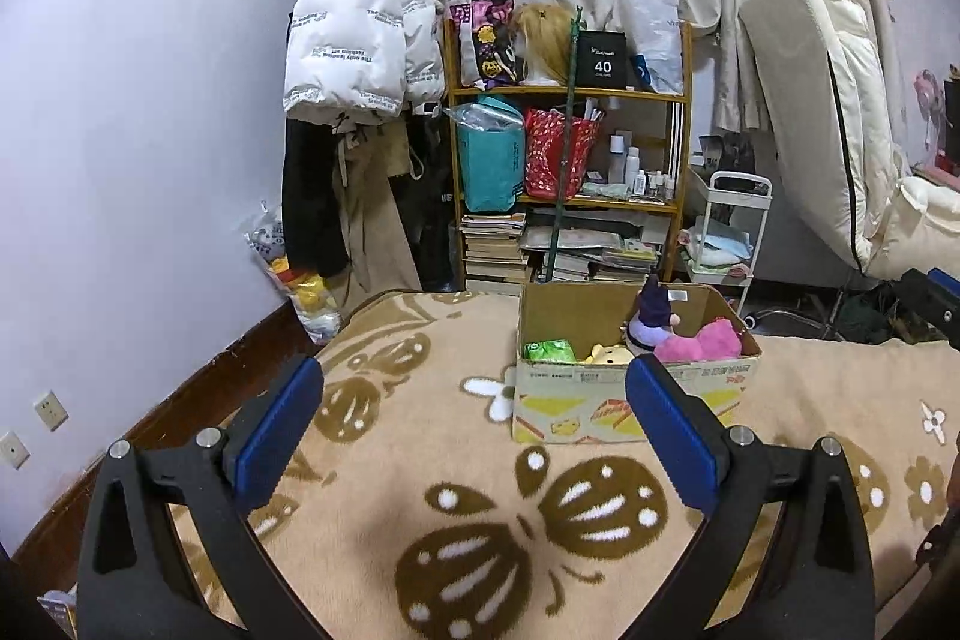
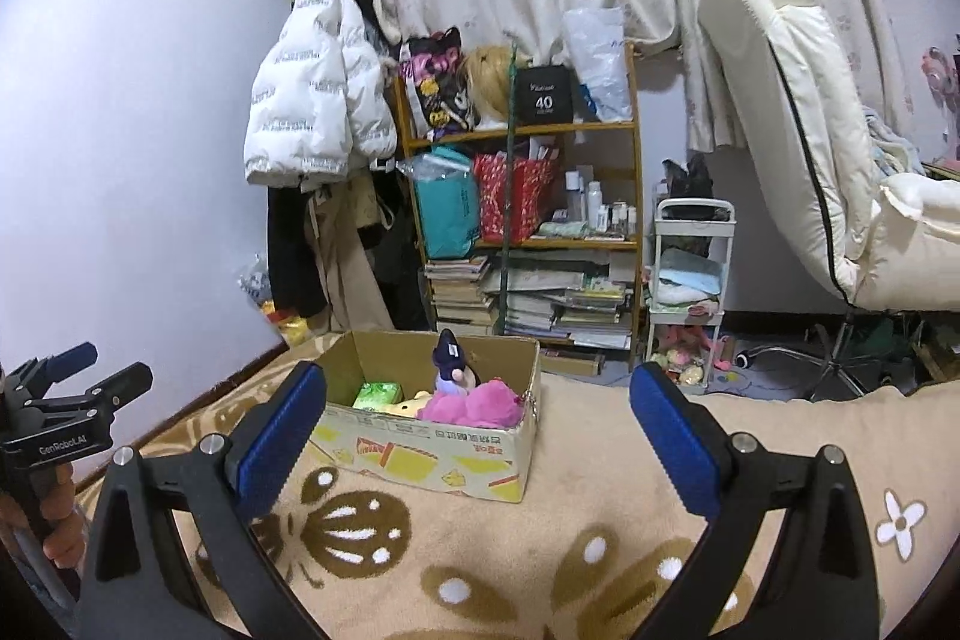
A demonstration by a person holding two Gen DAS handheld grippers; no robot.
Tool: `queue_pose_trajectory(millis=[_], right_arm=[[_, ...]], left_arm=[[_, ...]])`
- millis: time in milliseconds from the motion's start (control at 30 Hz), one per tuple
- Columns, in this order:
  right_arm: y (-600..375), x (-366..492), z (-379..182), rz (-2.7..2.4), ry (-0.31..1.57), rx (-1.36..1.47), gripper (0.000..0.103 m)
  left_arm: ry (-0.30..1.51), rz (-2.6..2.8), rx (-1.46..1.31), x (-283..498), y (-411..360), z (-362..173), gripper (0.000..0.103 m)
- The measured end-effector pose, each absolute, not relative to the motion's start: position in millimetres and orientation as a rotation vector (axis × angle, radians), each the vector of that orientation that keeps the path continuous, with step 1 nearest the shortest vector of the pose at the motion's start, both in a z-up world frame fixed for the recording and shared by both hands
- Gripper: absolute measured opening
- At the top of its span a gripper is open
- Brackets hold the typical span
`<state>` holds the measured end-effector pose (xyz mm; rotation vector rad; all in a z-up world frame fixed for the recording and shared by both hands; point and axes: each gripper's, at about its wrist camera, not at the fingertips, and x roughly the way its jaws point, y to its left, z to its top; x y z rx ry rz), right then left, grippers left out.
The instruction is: Organize soft objects
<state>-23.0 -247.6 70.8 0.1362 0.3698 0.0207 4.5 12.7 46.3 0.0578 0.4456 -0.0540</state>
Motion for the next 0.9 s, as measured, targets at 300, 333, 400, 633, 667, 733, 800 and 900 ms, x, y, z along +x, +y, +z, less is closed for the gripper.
queue_pose_trajectory(millis=[300, 333, 400, 633, 667, 733, 800, 900], right_arm=[[-244.4, -34.7, 62.0, 0.022, 0.388, 0.116, 0.103], [-244.0, -34.2, 60.9, 0.022, 0.393, 0.117, 0.103], [-243.5, -32.0, 58.0, 0.022, 0.403, 0.118, 0.103], [-242.6, -29.6, 53.5, 0.027, 0.409, 0.120, 0.103], [-242.4, -29.1, 52.5, 0.027, 0.409, 0.122, 0.103], [-243.3, -29.4, 53.5, 0.028, 0.411, 0.118, 0.103], [-243.8, -29.4, 53.4, 0.028, 0.411, 0.113, 0.103], [-244.0, -28.1, 50.5, 0.030, 0.415, 0.107, 0.103]], left_arm=[[0.432, -0.047, 0.089, -12.3, 12.5, 38.6, 0.100], [0.426, -0.043, 0.092, -12.0, 11.8, 37.4, 0.100], [0.423, -0.043, 0.085, -10.1, 11.0, 35.6, 0.100], [0.436, -0.060, 0.060, -8.5, 13.0, 31.1, 0.100], [0.442, -0.063, 0.060, -7.8, 12.1, 30.2, 0.100], [0.452, -0.068, 0.063, -6.9, 10.3, 27.7, 0.100], [0.462, -0.073, 0.068, -5.7, 8.0, 25.7, 0.100], [0.475, -0.070, 0.069, -2.0, 6.4, 23.7, 0.100]])
